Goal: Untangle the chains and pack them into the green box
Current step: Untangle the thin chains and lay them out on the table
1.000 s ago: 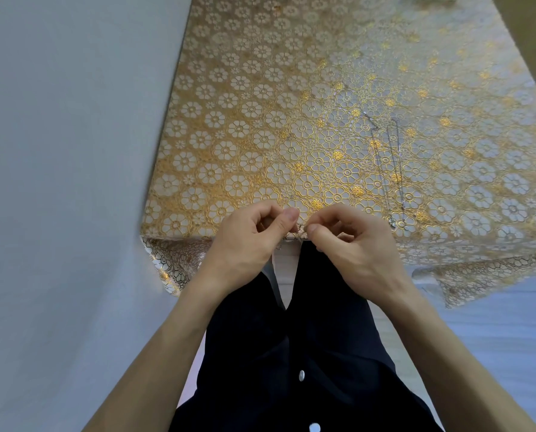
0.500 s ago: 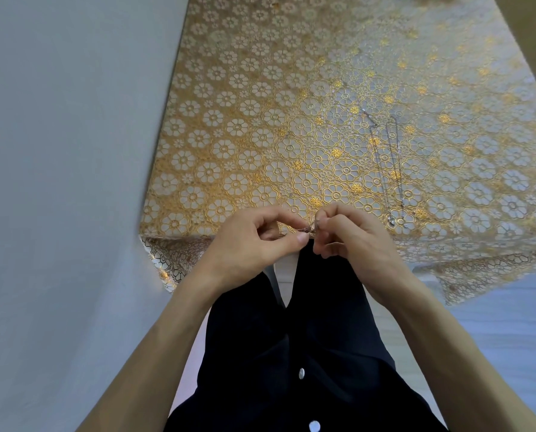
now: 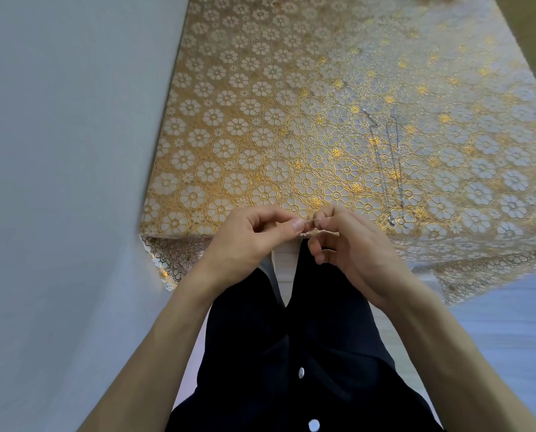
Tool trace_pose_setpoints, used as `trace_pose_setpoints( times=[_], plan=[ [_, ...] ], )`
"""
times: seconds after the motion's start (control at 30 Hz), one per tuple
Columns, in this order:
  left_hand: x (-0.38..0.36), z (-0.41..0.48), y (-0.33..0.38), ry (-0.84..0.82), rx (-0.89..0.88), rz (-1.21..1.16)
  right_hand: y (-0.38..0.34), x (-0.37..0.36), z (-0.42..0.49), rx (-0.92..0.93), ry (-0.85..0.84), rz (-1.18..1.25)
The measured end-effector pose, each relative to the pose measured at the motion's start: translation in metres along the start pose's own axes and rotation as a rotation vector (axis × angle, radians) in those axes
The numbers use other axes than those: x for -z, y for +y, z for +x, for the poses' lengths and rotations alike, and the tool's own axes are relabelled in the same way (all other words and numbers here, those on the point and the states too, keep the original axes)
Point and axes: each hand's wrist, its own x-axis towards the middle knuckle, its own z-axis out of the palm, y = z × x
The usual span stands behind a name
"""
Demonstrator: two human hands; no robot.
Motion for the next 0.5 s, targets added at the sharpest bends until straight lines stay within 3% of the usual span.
trace_pose_setpoints(
  times=[0.3,0.5],
  plan=[
    [-0.0039,-0.0025,-0.0016,0.009,0.174,-0.277,-0.0035,-0.0089,-0.0032,-0.088,-0.022,0.232],
    [-0.0028,-0.0027,-0.0046,0.079,0.218,-0.336,0.0021,-0.0072,-0.0035,-0.056,-0.023,0.182]
  ],
)
